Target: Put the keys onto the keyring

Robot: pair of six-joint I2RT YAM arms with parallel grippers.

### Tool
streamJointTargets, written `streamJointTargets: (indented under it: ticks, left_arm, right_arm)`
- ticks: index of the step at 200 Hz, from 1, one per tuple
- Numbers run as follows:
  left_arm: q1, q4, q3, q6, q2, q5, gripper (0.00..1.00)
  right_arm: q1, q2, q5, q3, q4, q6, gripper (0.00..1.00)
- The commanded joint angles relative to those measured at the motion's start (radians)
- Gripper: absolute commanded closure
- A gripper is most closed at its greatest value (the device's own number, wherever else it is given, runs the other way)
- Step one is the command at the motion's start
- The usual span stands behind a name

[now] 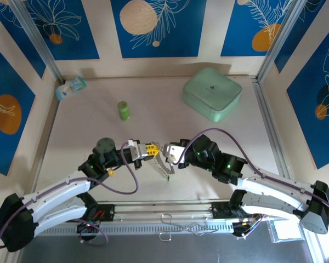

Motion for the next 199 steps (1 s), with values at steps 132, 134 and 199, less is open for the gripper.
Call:
streamJointTargets:
  ticks: [132, 134, 199]
  left_arm:
    - [0.022, -0.038, 0.04, -0.025, 0.014, 0.026, 1.0]
    - [0.022, -0.039, 0.039, -0.025, 0.015, 0.025, 1.0]
    - [0.026, -0.021, 0.035, -0.021, -0.013, -0.035, 0.52]
  right_arm:
    - [0.0, -0.046, 0.061, 0.001, 0.092, -0.027, 1.0]
    - [-0.001, -0.05, 0.058, 0.0, 0.092, -0.025, 1.0]
    - [-0.002, -0.064, 0.049, 0.034, 0.064, -0.025, 1.0]
